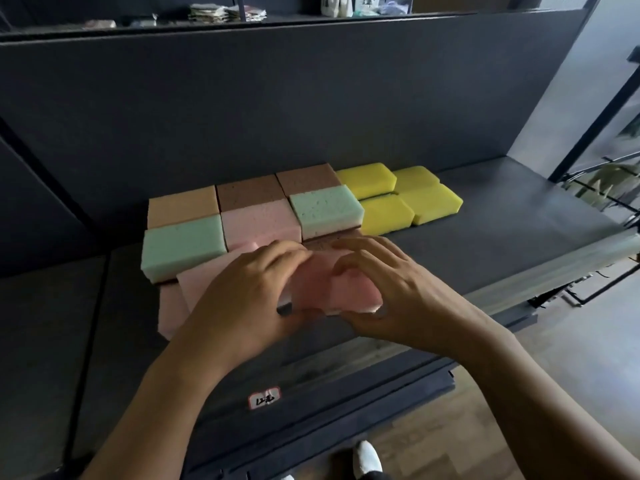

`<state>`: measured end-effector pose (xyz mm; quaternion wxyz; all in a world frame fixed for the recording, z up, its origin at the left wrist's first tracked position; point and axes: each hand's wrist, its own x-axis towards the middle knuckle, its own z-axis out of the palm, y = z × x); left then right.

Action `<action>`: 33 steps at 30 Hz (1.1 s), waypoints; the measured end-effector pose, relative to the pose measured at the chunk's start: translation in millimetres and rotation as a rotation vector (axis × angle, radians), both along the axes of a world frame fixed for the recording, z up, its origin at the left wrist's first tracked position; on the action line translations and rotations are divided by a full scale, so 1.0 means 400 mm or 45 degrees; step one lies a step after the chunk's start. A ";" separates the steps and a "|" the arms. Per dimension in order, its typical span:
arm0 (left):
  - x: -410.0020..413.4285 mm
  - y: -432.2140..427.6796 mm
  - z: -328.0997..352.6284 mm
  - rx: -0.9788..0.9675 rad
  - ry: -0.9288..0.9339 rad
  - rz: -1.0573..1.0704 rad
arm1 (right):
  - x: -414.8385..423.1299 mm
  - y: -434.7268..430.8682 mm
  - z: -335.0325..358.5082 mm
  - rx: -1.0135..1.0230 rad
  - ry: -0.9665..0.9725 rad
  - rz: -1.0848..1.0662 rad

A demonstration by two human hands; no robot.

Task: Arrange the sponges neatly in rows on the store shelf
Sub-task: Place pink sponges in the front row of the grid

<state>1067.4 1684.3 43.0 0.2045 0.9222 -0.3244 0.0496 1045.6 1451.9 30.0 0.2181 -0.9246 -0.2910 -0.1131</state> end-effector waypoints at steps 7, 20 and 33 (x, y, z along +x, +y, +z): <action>-0.002 -0.074 -0.004 -0.081 -0.036 0.172 | 0.072 -0.079 0.030 -0.170 -0.068 0.148; -0.005 -0.115 -0.023 -0.109 -0.023 0.287 | 0.144 -0.109 0.013 -0.177 -0.103 0.323; 0.046 -0.072 -0.023 -0.028 -0.052 0.164 | 0.156 -0.106 0.003 -0.201 -0.082 0.281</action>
